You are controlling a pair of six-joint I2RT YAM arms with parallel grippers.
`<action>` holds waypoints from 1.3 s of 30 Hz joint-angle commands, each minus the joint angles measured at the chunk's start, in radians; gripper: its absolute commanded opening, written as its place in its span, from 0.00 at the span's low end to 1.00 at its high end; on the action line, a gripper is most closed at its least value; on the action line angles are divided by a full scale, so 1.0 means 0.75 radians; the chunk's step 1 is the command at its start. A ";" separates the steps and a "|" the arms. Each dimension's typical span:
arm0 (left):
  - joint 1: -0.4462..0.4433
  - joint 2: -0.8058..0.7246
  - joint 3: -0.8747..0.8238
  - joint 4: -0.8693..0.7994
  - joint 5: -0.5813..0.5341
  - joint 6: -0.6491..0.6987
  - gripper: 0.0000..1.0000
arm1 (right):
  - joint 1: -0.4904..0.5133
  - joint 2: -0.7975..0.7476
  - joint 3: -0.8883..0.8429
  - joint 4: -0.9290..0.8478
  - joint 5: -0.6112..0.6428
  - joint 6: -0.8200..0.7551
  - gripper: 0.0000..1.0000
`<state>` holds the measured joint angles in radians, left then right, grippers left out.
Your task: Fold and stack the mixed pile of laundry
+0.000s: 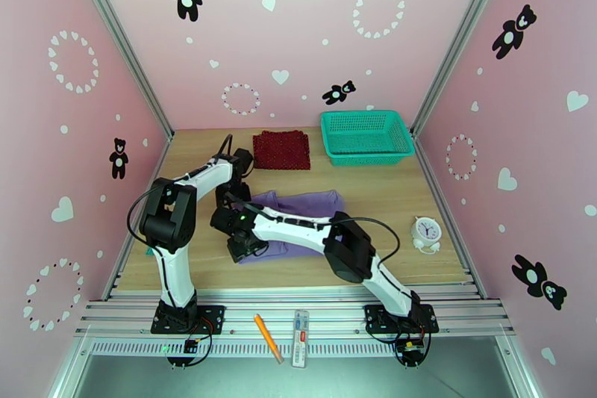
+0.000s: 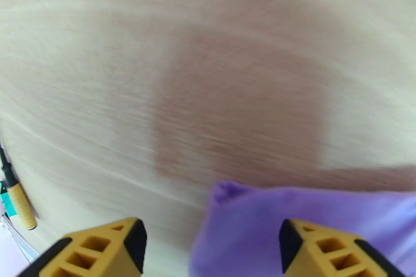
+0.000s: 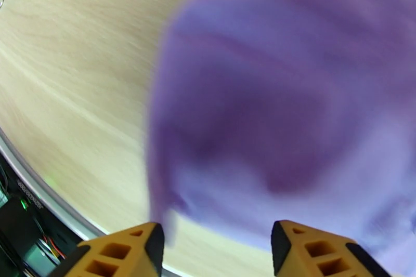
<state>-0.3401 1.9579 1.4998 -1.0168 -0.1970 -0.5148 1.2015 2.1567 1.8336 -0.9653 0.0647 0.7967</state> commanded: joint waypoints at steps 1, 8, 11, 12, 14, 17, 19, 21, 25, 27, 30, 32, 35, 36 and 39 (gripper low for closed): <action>-0.110 -0.117 0.195 -0.110 -0.030 0.050 0.76 | -0.059 -0.343 -0.215 -0.045 0.162 0.079 0.62; -0.290 0.025 0.576 -0.166 0.073 0.130 0.80 | -0.225 -0.947 -0.800 0.066 0.200 0.211 0.71; -0.387 0.182 0.791 -0.180 0.227 0.220 0.76 | -0.346 -1.166 -1.028 0.114 0.154 0.246 0.70; -0.422 0.252 0.880 -0.196 0.279 0.246 0.76 | -0.397 -1.236 -1.105 0.138 0.124 0.248 0.70; -0.475 0.393 1.045 -0.221 0.395 0.284 0.74 | -0.500 -1.359 -1.225 0.174 0.078 0.253 0.68; -0.538 0.592 1.270 -0.246 0.482 0.321 0.73 | -0.639 -1.502 -1.348 0.187 0.028 0.237 0.67; -0.560 0.703 1.373 -0.247 0.543 0.331 0.72 | -0.722 -1.563 -1.396 0.182 -0.005 0.213 0.65; -0.571 0.782 1.421 -0.217 0.595 0.330 0.70 | -0.798 -1.598 -1.435 0.173 -0.044 0.184 0.64; -0.577 0.847 1.412 -0.116 0.640 0.315 0.69 | -0.897 -1.579 -1.495 0.198 -0.121 0.135 0.63; -0.578 0.875 1.409 -0.072 0.639 0.300 0.69 | -0.923 -1.533 -1.530 0.228 -0.148 0.126 0.62; -0.577 0.911 1.411 -0.013 0.627 0.282 0.69 | -0.937 -1.478 -1.575 0.282 -0.160 0.134 0.61; -0.579 0.943 1.427 0.000 0.613 0.276 0.69 | -0.937 -1.448 -1.594 0.314 -0.163 0.144 0.61; -0.579 0.990 1.459 0.002 0.601 0.276 0.70 | -0.936 -1.399 -1.605 0.349 -0.166 0.150 0.61; -0.581 1.006 1.471 -0.002 0.598 0.279 0.70 | -0.936 -1.380 -1.605 0.359 -0.166 0.151 0.61; -0.586 1.049 1.502 -0.028 0.572 0.289 0.70 | -0.936 -1.315 -1.602 0.401 -0.175 0.156 0.60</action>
<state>-0.7757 2.6892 2.6034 -1.0286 0.2478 -0.2993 0.5026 1.1339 0.6392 -0.7128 -0.0532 0.9089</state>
